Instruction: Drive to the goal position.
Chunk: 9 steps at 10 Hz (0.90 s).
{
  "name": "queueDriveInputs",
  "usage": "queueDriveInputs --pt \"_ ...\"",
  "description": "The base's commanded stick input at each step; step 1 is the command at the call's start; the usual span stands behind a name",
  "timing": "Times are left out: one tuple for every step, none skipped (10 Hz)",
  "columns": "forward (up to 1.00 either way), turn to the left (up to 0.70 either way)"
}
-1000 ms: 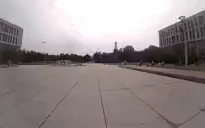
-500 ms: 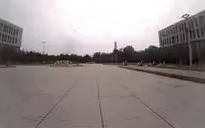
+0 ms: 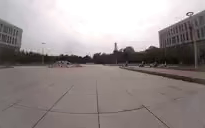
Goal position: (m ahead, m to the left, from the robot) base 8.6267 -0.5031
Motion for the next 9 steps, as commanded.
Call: queueDriveInputs --pt "1.0 0.0" --pt "1.0 0.0" --pt "1.0 0.0" --pt "1.0 0.0" --pt "1.0 0.0" --pt "1.0 0.0" --pt "1.0 0.0" --pt "1.0 0.0" --pt "1.0 0.0"
